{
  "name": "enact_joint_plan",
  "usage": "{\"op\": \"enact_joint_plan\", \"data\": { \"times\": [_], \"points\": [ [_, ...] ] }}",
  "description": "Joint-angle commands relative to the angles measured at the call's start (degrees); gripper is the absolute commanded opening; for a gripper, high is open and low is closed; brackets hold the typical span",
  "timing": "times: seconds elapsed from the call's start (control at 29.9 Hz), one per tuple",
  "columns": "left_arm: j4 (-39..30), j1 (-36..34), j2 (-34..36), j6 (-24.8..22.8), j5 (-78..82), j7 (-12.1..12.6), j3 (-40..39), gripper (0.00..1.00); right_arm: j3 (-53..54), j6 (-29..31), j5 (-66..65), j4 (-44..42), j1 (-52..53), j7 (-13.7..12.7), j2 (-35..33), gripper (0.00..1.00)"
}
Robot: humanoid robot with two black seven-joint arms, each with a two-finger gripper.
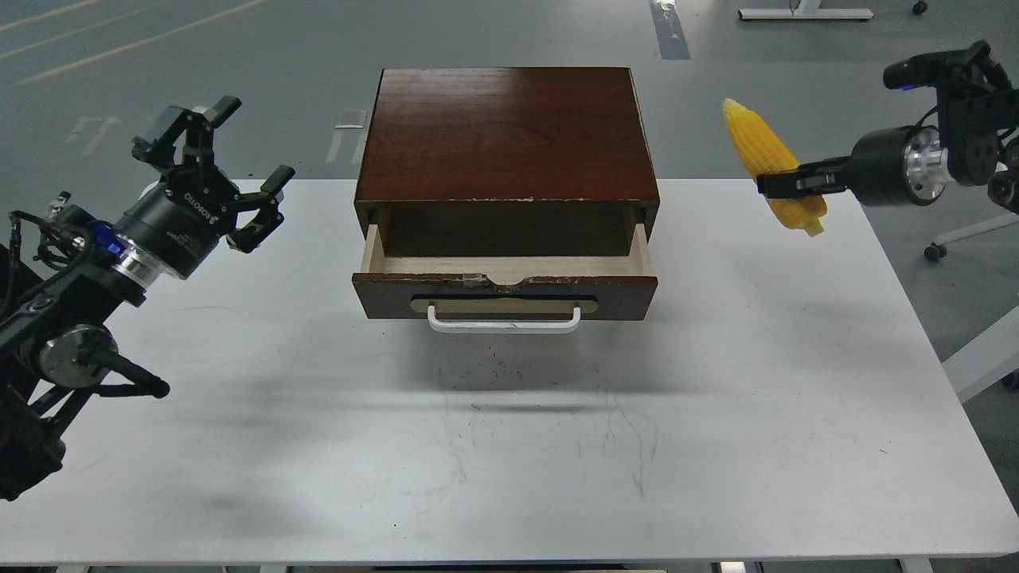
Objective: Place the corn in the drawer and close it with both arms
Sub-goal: 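Lift the corn with the right gripper and carry it over the open drawer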
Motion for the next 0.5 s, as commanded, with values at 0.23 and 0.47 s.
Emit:
{"op": "enact_joint_plan", "data": {
  "times": [0.23,0.47],
  "points": [
    [-0.03,-0.10,1.84,0.00,-0.09,0.00,-0.08,0.99,-4.10,-0.42,-9.18,9.02,16.51,-0.01,9.79,0.08],
    [-0.64,-0.01,2.80,0.00,-0.18,0.00,-0.08,0.99,-9.37,-4.90,-14.80,12.01,21.96,-0.01,21.73,0.08]
  ]
}}
